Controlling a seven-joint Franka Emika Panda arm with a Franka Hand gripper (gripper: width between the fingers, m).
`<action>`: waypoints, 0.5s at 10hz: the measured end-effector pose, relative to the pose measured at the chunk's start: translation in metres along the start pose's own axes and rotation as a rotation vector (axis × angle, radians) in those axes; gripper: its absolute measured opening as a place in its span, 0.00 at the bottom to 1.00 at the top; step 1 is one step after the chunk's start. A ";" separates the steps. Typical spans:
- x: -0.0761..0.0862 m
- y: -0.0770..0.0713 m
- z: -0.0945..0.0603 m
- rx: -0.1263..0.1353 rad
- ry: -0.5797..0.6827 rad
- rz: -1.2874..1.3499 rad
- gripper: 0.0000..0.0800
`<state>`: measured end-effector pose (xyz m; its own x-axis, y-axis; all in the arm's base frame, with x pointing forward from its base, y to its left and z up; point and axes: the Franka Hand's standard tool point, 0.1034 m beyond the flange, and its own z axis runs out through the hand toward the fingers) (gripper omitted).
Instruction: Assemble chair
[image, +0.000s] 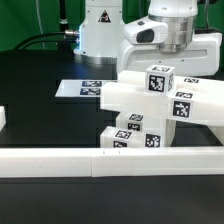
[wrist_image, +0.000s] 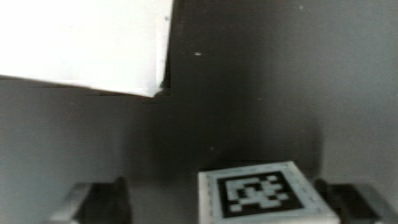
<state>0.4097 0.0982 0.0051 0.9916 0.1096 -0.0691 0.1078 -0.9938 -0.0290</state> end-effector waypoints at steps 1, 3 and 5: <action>0.001 0.000 0.000 0.000 0.001 0.000 0.47; 0.004 -0.001 -0.002 0.002 0.005 0.000 0.35; 0.015 0.002 -0.015 0.010 0.016 0.009 0.35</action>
Offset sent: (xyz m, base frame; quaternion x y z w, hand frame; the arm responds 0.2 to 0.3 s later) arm 0.0153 -0.0011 0.0096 -0.0146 0.0065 -0.0068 0.9998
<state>0.4258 0.0976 0.0188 0.9935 0.1003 -0.0532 0.0984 -0.9944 -0.0380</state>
